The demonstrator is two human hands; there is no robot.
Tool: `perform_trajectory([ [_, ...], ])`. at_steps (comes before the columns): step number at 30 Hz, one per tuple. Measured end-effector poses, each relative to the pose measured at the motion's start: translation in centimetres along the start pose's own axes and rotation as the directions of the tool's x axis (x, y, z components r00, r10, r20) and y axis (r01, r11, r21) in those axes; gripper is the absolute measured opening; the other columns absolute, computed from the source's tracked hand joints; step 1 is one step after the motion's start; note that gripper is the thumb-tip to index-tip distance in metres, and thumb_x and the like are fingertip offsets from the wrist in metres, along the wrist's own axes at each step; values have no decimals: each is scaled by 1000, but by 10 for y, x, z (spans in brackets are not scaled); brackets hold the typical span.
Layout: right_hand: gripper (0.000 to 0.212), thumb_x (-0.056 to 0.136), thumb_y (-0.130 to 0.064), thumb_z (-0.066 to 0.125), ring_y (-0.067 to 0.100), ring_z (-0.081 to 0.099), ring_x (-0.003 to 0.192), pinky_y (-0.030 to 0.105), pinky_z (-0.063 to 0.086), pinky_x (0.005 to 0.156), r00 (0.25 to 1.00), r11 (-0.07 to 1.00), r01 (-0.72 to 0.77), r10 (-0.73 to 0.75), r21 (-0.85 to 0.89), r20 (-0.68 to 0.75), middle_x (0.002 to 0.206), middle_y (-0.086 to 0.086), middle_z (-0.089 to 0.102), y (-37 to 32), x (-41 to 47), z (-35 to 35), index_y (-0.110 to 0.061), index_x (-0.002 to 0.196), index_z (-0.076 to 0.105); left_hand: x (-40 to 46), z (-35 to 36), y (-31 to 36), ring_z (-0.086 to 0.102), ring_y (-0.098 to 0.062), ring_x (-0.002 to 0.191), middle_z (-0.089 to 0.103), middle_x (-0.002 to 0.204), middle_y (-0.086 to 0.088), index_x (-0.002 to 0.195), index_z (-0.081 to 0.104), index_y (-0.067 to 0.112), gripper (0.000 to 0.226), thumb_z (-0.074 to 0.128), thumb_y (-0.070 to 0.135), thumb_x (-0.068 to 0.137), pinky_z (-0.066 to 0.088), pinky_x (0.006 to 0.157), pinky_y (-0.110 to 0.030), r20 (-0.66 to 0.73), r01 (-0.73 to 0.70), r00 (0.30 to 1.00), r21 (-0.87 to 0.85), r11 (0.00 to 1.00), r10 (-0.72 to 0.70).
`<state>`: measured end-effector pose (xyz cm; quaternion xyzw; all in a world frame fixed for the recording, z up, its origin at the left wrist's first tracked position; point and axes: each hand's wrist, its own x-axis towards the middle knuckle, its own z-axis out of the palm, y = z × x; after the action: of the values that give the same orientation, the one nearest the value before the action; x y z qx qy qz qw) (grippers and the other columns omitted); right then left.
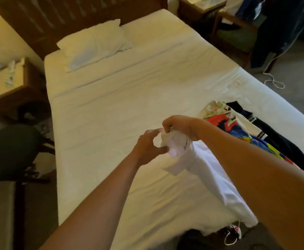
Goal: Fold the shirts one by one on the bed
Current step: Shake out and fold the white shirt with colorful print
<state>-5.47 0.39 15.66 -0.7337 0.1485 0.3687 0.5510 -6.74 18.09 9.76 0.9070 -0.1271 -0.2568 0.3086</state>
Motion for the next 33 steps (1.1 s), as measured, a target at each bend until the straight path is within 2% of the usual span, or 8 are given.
perform_trajectory([
  [3,13,73,-9,54,22,41,52,23,37,51,988,993,101,-107,-58,-111,60,5,45,-26,-44,40,-12,61,49,-51,-34,-4,61,-20,99,70,110,-1,111,73,13,31,71,37,92,48,90,-29,-15,-31,999,-193,981,28],
  [5,15,73,-9,55,20,38,51,23,33,50,961,980,163,-184,-117,-205,58,3,43,-37,-64,55,-13,60,48,-79,-57,-3,50,-17,75,61,84,-4,94,69,-4,27,69,23,96,41,70,-28,-18,-28,1000,-304,952,24],
  [10,24,82,-26,70,21,49,73,32,41,67,850,847,331,-459,-416,-259,73,5,55,-63,-114,97,-9,68,62,-148,-121,-7,46,-12,64,54,71,3,75,60,14,25,62,20,99,37,61,-27,-202,-111,979,-354,928,40],
  [13,28,88,-41,69,21,53,75,36,44,69,790,663,313,-579,-680,-201,79,2,57,-77,-134,117,-20,75,58,-176,-154,5,46,-11,62,53,73,3,77,57,18,24,57,22,101,37,55,-23,-300,-202,948,-307,930,107],
  [18,18,89,-16,56,26,56,84,36,47,72,741,385,103,-644,-917,-187,83,1,55,-92,-142,132,-22,77,44,-213,-203,24,45,-16,69,49,75,-3,80,52,9,24,54,18,103,32,63,-32,-482,-317,843,-90,944,237],
  [25,12,94,-17,60,31,56,85,34,43,72,755,532,149,-606,-833,-252,92,11,58,-90,-124,137,-5,91,58,-256,-261,-16,56,-23,76,56,76,-1,82,57,15,23,55,26,102,37,64,-34,-622,-123,764,122,985,173],
  [30,23,96,-26,65,23,57,79,33,43,72,548,377,372,-827,-848,-127,80,5,62,-157,-142,163,-6,85,67,-271,-283,-32,58,-28,97,59,96,-4,100,61,17,30,63,45,88,46,80,-38,-669,141,743,117,983,-27],
  [33,20,92,-24,70,19,59,72,29,40,63,385,210,454,-923,-866,-21,77,4,66,-207,-167,182,-8,80,69,-272,-283,-6,49,-26,121,51,132,-2,132,52,34,81,76,66,61,45,103,-50,-524,18,852,38,999,5],
])
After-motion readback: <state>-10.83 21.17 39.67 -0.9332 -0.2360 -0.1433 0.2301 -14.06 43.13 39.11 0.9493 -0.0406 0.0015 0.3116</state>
